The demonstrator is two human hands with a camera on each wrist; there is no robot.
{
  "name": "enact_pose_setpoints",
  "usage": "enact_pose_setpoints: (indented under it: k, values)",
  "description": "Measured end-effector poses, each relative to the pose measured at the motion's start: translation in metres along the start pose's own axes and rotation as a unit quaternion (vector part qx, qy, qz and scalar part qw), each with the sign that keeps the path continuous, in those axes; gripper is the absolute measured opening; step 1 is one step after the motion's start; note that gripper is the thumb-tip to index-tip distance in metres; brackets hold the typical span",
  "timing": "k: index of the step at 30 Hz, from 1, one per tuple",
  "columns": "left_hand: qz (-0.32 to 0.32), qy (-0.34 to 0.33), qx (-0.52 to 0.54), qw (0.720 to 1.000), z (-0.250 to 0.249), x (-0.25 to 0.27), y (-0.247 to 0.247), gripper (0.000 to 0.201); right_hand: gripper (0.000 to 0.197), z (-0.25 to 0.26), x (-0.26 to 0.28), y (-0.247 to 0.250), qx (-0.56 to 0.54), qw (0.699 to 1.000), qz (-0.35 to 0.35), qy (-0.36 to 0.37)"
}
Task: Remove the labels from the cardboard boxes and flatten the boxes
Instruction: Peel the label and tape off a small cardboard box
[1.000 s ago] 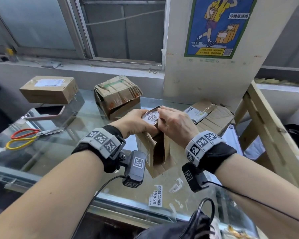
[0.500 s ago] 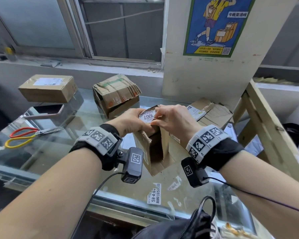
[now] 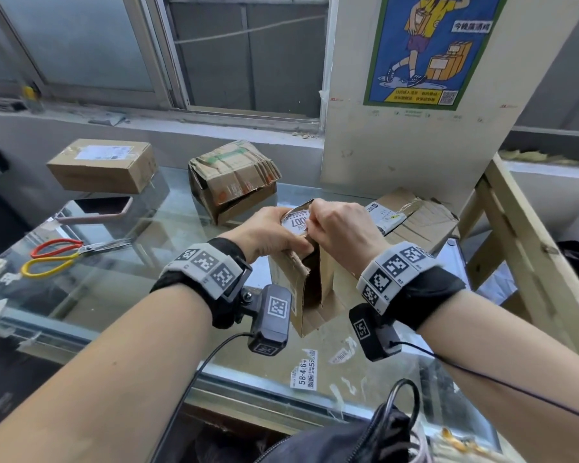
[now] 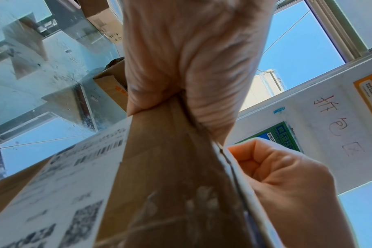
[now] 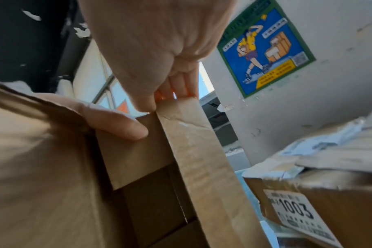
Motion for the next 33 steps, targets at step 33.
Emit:
enact_pose_setpoints:
  k: [33]
  values:
    - [-0.019, 0.013, 0.008, 1.000, 0.002, -0.005, -0.006, 0.042, 0.015, -0.021, 0.001, -0.004, -0.198, 0.967, -0.042, -0.152]
Point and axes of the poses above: each hand's wrist, its own x-axis away from the middle knuckle, its own y-axis out of the back of the hand, z = x × y, the point moved 4 cm from there along -x, towards the middle knuckle, and after that the axes turned 2 degrees about -z, right-handed, at the moved point
